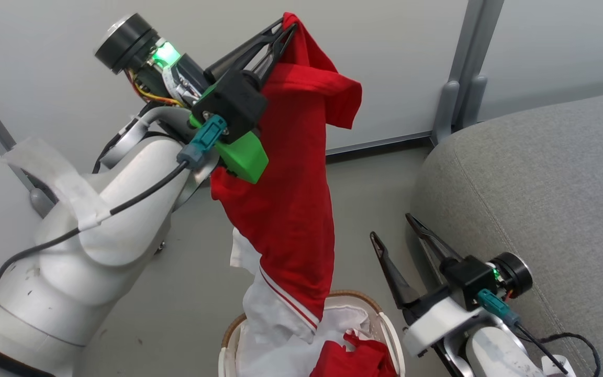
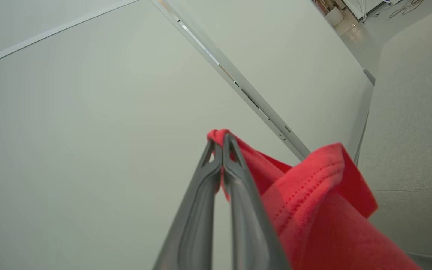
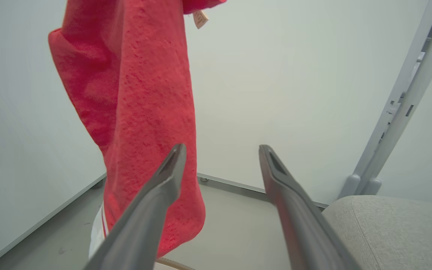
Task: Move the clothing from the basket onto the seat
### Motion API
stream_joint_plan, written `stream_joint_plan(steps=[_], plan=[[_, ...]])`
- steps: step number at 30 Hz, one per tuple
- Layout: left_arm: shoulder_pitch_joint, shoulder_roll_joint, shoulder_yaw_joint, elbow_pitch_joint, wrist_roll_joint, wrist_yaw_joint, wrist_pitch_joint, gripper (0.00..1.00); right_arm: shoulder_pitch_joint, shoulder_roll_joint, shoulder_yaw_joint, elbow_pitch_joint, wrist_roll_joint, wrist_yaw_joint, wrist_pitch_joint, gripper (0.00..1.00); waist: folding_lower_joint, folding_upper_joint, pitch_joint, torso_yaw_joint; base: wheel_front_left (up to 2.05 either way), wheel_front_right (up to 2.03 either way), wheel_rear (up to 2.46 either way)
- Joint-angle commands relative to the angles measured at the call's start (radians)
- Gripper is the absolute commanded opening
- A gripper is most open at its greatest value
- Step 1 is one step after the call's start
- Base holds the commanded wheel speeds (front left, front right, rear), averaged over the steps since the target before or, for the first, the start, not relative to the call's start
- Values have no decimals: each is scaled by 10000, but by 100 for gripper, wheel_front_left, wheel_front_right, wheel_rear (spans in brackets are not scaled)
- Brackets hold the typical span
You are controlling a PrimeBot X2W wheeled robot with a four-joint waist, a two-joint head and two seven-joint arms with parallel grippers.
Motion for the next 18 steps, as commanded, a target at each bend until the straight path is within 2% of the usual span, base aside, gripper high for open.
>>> stream_joint_plan(steps=[1, 6, 11, 13, 18], plan=[[-341, -53, -106, 77, -103, -23, 54, 0, -238, -33, 244, -29, 121, -7, -49, 100, 1, 0, -20, 81, 0, 0, 0], [-1079, -361, -634, 292, -391, -22, 167, 0, -1036, -38, 1161, 54, 422, -7, -49, 100, 1, 0, -59, 345, 0, 0, 0], [-1718, -774, -1160, 415, -681, -23, 206, 0, -1751, -35, 1433, 467, 555, -7, -49, 100, 1, 0, -94, 750, 0, 0, 0], [-1935, -974, -1360, 440, -747, -23, 212, 0, -1969, -36, 1321, 715, 527, -7, -49, 100, 1, 0, -118, 920, 0, 0, 0], [-2243, -1352, -1747, 425, -1018, -24, 204, 0, -2259, -24, 0, 1172, -80, -8, -49, 100, 1, 0, -147, 1276, 0, 0, 0]])
